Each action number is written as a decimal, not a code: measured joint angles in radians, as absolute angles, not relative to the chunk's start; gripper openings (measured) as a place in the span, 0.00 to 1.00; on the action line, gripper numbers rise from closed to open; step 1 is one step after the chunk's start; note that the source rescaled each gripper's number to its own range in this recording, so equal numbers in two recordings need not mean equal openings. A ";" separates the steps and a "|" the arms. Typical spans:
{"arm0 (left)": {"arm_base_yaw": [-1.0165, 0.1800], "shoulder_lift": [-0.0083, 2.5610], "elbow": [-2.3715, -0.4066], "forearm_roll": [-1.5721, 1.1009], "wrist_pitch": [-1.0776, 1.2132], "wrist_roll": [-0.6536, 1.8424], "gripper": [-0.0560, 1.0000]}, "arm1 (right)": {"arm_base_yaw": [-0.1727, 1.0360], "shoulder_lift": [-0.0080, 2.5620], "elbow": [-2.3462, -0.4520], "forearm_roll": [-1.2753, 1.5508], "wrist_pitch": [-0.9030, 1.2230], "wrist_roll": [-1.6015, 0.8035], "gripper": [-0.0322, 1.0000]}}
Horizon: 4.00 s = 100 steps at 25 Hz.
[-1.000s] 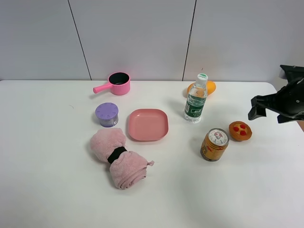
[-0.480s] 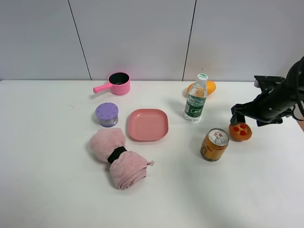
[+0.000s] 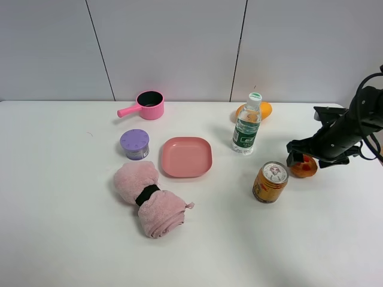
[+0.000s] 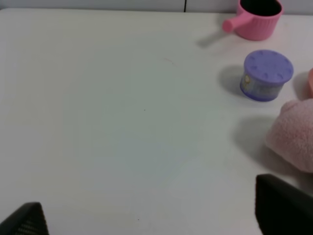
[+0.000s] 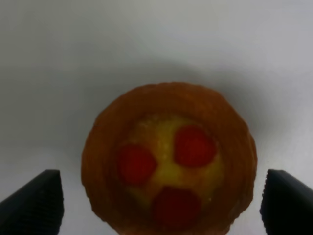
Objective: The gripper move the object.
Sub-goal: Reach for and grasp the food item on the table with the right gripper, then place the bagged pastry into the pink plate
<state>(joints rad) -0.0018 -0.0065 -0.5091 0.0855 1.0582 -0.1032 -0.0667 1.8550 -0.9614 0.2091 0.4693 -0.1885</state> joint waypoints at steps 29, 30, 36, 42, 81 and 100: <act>-0.002 -0.007 -0.509 0.085 1.058 -0.103 1.00 | -0.067 1.419 -0.961 0.277 0.582 -0.217 0.03; -0.002 -0.007 -0.509 0.085 1.058 -0.103 1.00 | -0.061 1.374 -0.963 0.301 0.585 -0.222 0.03; -0.002 -0.007 -0.509 0.085 1.058 -0.103 1.00 | 0.085 1.305 -1.106 0.358 0.680 -0.239 0.03; -0.002 -0.007 -0.509 0.085 1.058 -0.103 1.00 | 0.263 1.461 -1.372 0.354 0.783 -0.170 0.03; -0.002 -0.007 -0.509 0.085 1.058 -0.103 1.00 | 0.608 2.284 -1.761 0.097 0.853 -0.100 0.03; -0.002 -0.007 -0.509 0.085 1.058 -0.103 1.00 | 0.608 2.326 -1.762 0.121 0.864 -0.101 0.58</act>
